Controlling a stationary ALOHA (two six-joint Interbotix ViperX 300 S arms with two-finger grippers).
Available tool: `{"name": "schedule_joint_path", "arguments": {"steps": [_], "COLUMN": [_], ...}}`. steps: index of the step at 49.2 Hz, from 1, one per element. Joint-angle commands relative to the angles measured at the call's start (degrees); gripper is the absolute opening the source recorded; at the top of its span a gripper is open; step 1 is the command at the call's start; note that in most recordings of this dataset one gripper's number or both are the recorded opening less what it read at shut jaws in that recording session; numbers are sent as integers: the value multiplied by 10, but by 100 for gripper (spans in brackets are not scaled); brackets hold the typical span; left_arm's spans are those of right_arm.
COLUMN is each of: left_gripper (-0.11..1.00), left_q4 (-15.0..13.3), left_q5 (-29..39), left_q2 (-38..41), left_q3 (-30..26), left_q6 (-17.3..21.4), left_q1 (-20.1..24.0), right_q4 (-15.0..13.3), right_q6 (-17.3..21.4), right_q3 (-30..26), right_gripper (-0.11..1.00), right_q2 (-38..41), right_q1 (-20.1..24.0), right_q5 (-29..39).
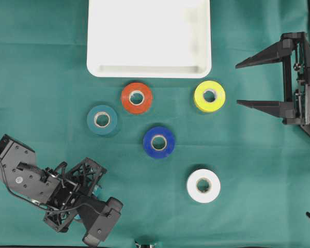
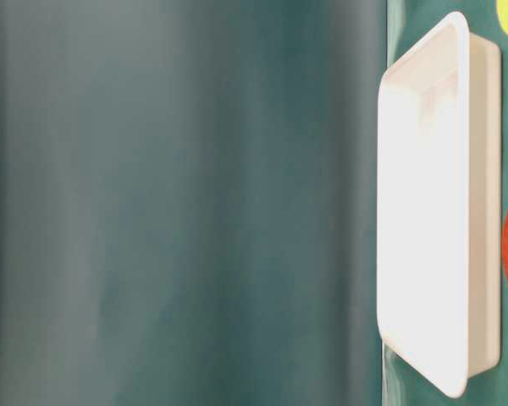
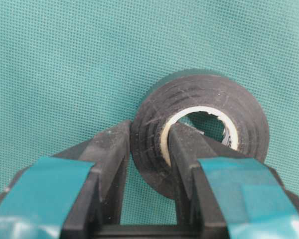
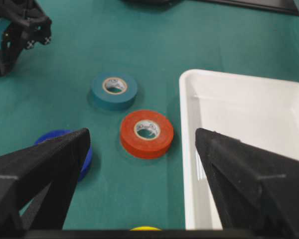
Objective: Pick up the tape from a random location and place it into the white case.
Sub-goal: 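Lift the black tape roll off the table with the left gripper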
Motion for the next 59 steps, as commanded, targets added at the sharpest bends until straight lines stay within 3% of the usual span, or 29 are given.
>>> {"name": "schedule_joint_path", "arguments": {"steps": [1,36,59], "left_gripper": [19,19,19], "left_q4": [-1,-2,1], "left_q5": [-2,5,133], "left_q2": [-7,-29,-112], "left_q3": [-12,-17,-79], "left_q6": [-1,-2,-1], "left_q1": [-2,-5,-3], "right_q4": [0,0,0], "right_q6": [1,1,1], "right_q3": [-15,-16,-16], "right_gripper": [92,92,92], "right_q2": [4,4,4], "right_q1": [-1,-1,-1], "right_q5": [1,4,11]}}
